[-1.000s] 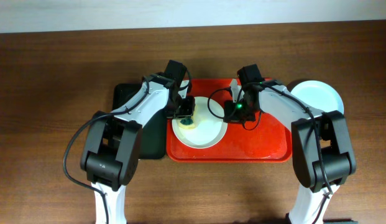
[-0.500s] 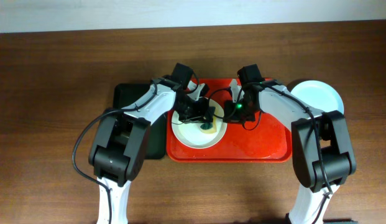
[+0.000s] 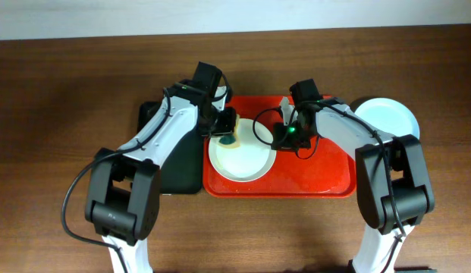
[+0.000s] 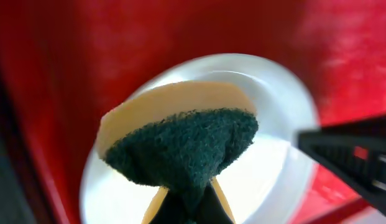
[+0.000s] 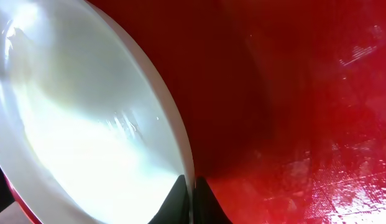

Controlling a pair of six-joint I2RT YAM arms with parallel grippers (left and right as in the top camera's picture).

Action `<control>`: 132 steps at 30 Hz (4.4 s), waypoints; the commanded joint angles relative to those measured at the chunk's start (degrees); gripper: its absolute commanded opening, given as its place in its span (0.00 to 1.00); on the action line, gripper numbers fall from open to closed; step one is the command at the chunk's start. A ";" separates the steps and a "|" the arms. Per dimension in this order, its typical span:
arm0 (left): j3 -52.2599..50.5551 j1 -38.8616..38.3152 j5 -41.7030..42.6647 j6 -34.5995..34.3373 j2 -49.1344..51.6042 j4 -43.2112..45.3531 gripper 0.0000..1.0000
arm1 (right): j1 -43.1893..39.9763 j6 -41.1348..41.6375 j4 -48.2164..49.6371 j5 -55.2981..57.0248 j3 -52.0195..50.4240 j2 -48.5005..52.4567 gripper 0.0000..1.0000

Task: Clean dirty plates on tray and stack at the side
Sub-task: 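Keep scrubbing the white plate with the left gripper's sponge in circles, then place the sponge on the black tray with the left gripper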

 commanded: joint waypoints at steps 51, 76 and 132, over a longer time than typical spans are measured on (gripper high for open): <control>-5.27 -5.51 0.24 -0.74 8.55 -1.57 0.00 | 0.26 -0.26 0.15 -1.36 -0.24 0.90 0.04; -2.84 -4.52 -10.10 -0.59 -3.23 -2.71 0.00 | 0.26 -0.26 0.13 -1.36 -0.26 0.90 0.04; -22.23 12.00 -21.22 7.52 -12.22 -0.26 0.01 | 0.26 -0.26 0.15 -1.38 -0.26 0.90 0.04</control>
